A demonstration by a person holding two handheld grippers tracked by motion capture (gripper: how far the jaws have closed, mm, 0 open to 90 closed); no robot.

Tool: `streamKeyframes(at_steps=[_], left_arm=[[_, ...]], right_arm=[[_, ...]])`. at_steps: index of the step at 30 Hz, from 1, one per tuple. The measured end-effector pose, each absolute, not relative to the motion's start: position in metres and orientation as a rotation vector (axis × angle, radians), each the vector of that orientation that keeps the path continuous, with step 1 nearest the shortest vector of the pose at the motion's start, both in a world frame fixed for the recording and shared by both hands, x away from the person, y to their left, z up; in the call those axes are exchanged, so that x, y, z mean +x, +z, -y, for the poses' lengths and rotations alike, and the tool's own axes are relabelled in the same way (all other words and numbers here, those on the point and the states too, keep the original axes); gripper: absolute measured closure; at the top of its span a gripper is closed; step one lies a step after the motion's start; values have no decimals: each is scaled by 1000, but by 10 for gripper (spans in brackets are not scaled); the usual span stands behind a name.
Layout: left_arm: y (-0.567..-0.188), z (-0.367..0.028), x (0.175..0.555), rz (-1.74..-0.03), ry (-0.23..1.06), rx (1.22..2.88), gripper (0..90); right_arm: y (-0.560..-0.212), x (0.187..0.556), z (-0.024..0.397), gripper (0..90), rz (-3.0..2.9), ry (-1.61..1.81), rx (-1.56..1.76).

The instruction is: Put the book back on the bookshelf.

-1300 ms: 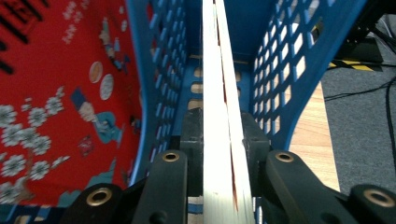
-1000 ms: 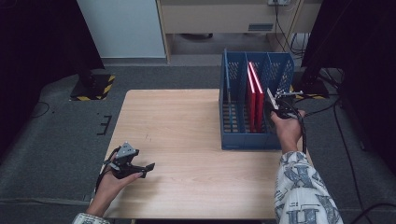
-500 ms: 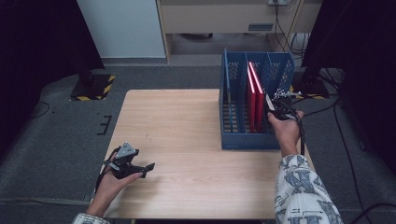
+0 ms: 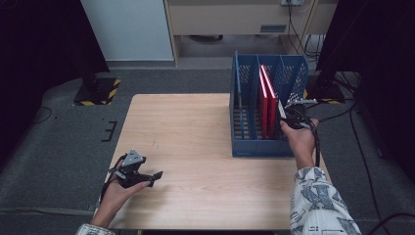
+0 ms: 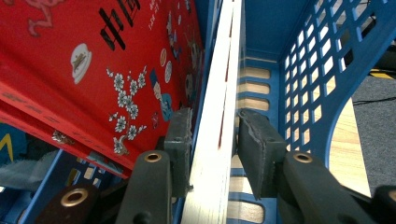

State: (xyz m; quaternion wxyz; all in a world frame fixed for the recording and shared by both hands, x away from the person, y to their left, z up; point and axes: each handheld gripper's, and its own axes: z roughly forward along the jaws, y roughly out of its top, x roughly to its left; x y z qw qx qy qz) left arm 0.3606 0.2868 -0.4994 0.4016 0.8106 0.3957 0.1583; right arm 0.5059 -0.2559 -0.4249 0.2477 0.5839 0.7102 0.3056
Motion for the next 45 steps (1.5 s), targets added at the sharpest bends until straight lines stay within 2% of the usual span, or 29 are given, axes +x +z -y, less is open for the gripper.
streamKeyframes(at_steps=[29,34,45], left_arm=[[-499,-288,361,-1001,402,2045,52],[-499,-288,361,-1003,401,2045,49],[-500,-288,361,-1004,401,2045,48]], right_arm=[[-409,495,266,519,-1876,952,1521],[-408,494,267,451,-1855,966,1534],[-404,491,271,378,-1826,1002,1525]])
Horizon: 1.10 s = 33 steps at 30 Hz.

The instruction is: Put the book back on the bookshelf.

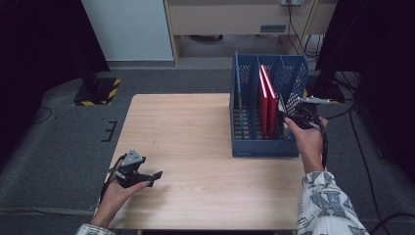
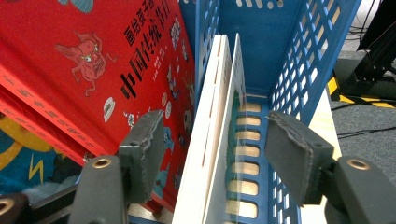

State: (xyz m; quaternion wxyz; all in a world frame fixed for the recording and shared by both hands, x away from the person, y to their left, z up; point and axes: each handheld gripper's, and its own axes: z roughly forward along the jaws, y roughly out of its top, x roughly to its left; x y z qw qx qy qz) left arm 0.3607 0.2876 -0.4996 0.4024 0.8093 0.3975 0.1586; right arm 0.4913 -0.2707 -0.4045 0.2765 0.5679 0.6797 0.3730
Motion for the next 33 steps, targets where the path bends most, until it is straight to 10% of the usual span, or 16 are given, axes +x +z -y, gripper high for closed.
streamKeyframes(at_steps=[33], left_arm=[[-500,-288,361,-1010,405,2047,48]], right_arm=[[-389,468,289,132,-1770,1146,1470]])
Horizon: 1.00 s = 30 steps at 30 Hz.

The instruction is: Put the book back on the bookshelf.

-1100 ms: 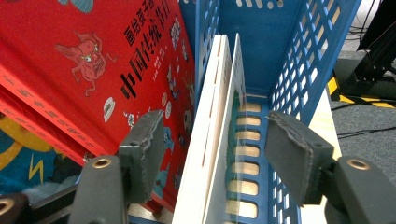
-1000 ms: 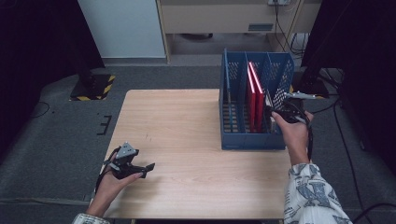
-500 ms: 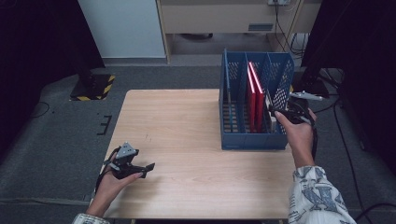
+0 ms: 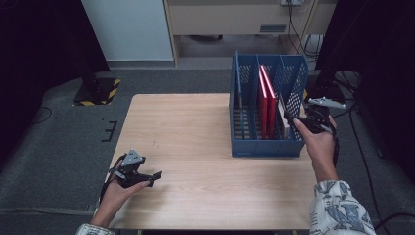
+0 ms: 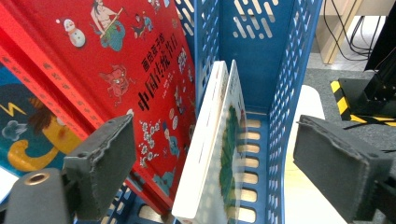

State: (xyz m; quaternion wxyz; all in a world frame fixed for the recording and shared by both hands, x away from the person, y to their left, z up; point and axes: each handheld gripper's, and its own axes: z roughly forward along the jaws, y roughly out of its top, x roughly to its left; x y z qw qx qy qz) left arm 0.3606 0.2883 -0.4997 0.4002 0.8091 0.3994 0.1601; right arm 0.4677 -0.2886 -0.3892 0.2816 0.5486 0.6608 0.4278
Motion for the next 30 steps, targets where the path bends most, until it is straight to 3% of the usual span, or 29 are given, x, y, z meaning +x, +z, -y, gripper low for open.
streamKeyframes(at_steps=[30], left_arm=[[-500,-289,361,-1011,407,2048,48]], right_arm=[[-400,444,270,147,-1844,1180,1396]])
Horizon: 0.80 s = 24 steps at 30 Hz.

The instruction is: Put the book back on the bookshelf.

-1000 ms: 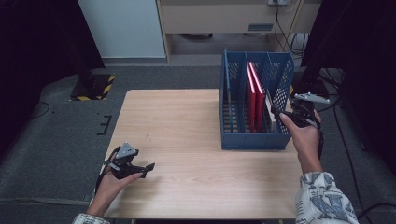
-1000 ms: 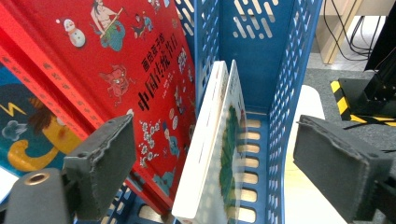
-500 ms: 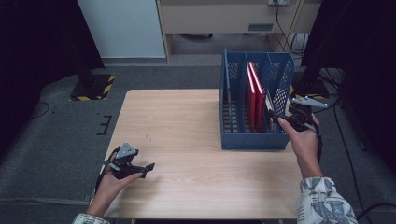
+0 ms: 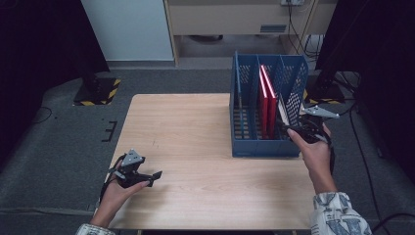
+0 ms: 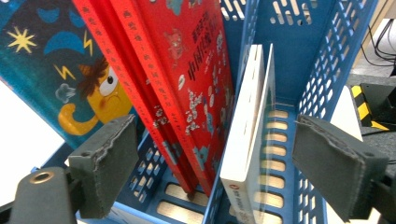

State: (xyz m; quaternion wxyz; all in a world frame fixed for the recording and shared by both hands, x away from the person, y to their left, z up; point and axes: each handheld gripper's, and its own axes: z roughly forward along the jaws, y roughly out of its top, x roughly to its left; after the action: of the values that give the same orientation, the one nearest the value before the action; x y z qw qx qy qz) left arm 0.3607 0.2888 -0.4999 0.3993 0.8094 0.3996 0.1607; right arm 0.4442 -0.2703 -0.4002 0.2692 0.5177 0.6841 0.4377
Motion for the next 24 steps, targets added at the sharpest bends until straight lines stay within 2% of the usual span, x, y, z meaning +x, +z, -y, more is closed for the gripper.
streamKeyframes(at_steps=[12,24], left_arm=[[-500,-289,361,-1011,407,2047,48],[-500,-289,361,-1012,405,2050,48]], right_arm=[[-402,434,255,80,-1880,1218,1352],[-407,418,235,75,-1925,1253,1298]])
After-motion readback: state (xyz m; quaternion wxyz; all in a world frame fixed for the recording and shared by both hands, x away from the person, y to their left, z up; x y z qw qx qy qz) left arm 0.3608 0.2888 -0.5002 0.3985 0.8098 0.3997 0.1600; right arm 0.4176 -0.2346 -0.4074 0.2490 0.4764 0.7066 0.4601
